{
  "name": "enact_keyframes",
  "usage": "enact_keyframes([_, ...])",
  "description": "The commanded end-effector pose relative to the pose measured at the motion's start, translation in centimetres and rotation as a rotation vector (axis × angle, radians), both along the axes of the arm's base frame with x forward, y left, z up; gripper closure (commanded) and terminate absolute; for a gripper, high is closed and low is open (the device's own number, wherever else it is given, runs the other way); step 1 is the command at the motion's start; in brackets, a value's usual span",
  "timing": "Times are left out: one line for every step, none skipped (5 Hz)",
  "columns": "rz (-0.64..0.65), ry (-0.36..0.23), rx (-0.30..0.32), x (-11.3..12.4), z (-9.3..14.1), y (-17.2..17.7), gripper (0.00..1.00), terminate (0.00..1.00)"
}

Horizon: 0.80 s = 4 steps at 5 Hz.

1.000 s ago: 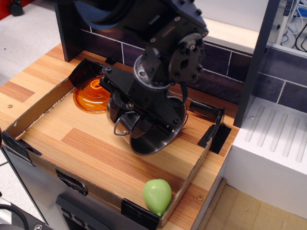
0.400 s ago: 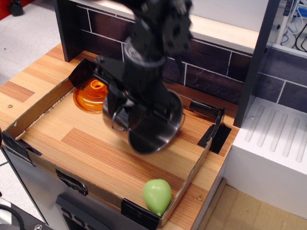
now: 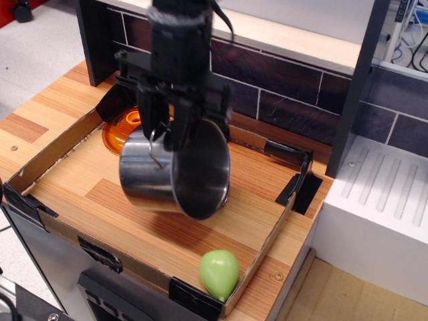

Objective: Upright metal pot

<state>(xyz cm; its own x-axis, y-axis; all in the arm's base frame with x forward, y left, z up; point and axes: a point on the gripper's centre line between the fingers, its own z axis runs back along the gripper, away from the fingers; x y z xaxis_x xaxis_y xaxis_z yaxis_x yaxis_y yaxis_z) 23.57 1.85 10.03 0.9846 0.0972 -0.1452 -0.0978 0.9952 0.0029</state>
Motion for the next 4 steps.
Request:
enact_keyframes([-0.001,0.064,-0.088,0.3,-0.7,3.7,1.00,0.00])
enact_keyframes([-0.049,0.073,-0.050,-0.2,-1.2,5.7,1.00,0.00])
enact_keyframes([-0.068,0.079,0.005,-0.9,-1.8,7.8,1.00,0.00])
enact_keyframes([-0.086,0.042,0.100,-1.1,-2.1,8.8,0.00,0.00])
